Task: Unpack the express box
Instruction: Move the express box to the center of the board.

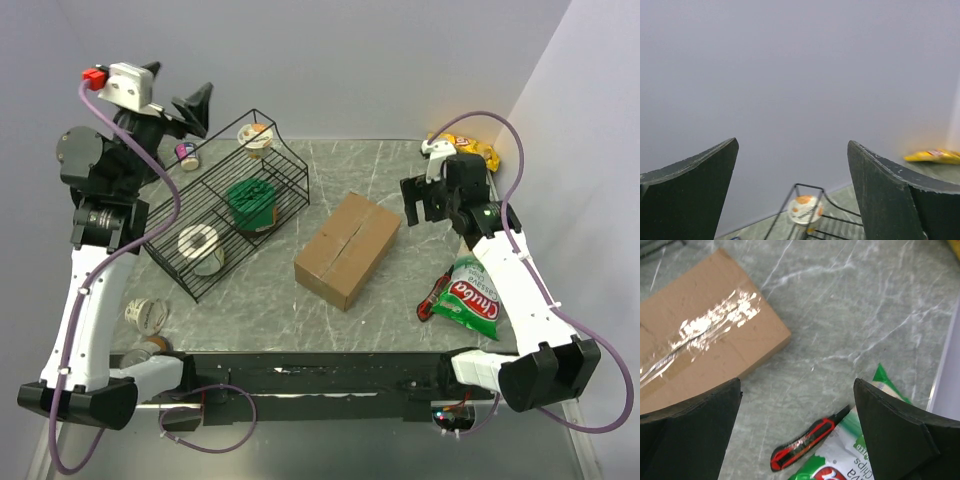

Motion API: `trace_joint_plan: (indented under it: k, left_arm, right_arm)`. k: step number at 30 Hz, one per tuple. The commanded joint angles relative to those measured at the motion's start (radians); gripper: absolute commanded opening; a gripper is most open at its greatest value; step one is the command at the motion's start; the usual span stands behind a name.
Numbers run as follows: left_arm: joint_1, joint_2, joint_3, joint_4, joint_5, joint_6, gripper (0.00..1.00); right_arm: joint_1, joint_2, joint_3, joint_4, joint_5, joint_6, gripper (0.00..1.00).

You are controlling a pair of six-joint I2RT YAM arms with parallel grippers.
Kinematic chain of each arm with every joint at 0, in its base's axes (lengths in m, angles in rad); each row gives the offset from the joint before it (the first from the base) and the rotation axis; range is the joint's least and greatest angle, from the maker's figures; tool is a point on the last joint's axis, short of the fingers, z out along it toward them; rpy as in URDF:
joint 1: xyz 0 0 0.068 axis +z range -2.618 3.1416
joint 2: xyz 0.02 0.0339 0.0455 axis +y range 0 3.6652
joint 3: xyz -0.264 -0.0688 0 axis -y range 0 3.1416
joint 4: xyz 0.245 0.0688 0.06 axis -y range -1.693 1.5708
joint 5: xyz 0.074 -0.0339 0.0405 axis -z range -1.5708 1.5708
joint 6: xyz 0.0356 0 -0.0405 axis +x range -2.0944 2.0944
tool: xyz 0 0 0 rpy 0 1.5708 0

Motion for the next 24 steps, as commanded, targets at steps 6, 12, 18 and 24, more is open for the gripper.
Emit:
trace_joint_plan:
  k: [6,12,18,24]
  left_arm:
    - [-0.159,0.098,-0.025,-0.412,0.4,0.144,0.98]
    - [-0.383,0.072,-0.273,-0.595,0.351,0.411,0.95]
    - [-0.44,0.079,-0.47,-0.618,0.267,0.518,0.91]
    - [-0.44,0.065,-0.564,-0.565,0.193,0.5,0.83]
  right_arm:
    - [-0.011,-0.049,-0.115,-0.137,-0.237,-0.115,0.99]
    - [-0.021,-0.065,-0.198,-0.144,-0.273,-0.138,0.73]
    - [-0.051,-0.081,-0.247,-0.156,-0.259,-0.179,0.65]
    - [-0.061,-0.036,-0.25,-0.19,-0.259,-0.213,0.3]
